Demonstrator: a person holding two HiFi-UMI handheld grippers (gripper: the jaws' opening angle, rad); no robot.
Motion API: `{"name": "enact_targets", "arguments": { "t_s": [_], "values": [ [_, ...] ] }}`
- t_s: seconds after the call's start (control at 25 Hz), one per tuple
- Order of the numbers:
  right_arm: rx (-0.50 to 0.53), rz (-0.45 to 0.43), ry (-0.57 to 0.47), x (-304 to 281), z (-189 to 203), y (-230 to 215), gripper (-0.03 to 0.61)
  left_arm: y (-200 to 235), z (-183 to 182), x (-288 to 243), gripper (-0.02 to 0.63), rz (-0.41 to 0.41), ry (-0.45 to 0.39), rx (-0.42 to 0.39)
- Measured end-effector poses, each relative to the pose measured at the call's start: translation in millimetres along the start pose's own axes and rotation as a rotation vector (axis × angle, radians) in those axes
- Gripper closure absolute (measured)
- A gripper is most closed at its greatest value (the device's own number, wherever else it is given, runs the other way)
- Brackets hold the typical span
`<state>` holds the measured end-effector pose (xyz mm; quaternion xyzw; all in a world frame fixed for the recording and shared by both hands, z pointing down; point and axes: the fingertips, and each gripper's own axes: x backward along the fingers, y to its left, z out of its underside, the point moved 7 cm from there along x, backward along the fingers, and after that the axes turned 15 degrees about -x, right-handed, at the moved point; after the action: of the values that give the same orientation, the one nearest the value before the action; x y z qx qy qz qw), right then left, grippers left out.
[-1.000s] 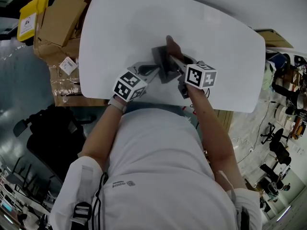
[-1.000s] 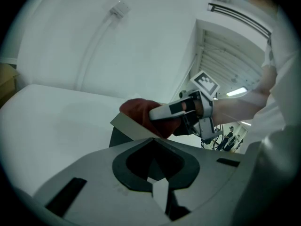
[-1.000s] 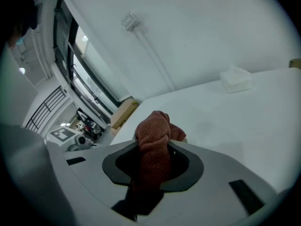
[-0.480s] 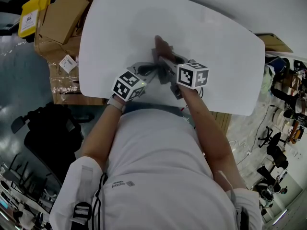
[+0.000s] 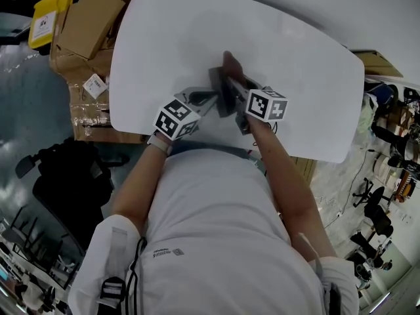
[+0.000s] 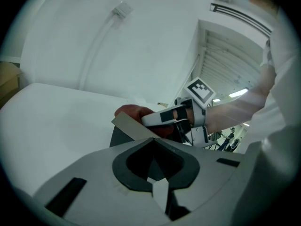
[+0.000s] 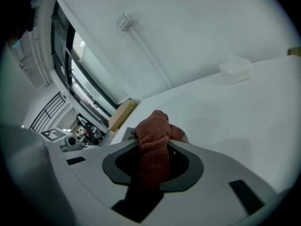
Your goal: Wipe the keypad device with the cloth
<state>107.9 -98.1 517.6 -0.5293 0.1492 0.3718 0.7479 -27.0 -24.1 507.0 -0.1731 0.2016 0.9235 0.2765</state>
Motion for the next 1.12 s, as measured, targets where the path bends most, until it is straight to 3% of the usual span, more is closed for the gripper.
{"name": "enact_targets", "arguments": {
  "t_s": [0.4,0.72,0.88,1.12],
  "values": [
    [-0.027,0.151,0.061,3,-4,-72,0.465,-2,4,0,0.597,-0.021,0.032,-0.010],
    [0.080,0.192,0.121,1,-5,-80,0.466,-1,2,1,0.597,-0.024,0.021,-0.006],
    [0.098,0.162,0.166,2,-9,-74,0.465,-2,1,1,0.597,-0.018,0.023,-0.001],
    [0.050,0.044,0.107,4,-21,-42,0.465,-1,2,2,0.598,-0.026,0.021,0.013]
  ]
}}
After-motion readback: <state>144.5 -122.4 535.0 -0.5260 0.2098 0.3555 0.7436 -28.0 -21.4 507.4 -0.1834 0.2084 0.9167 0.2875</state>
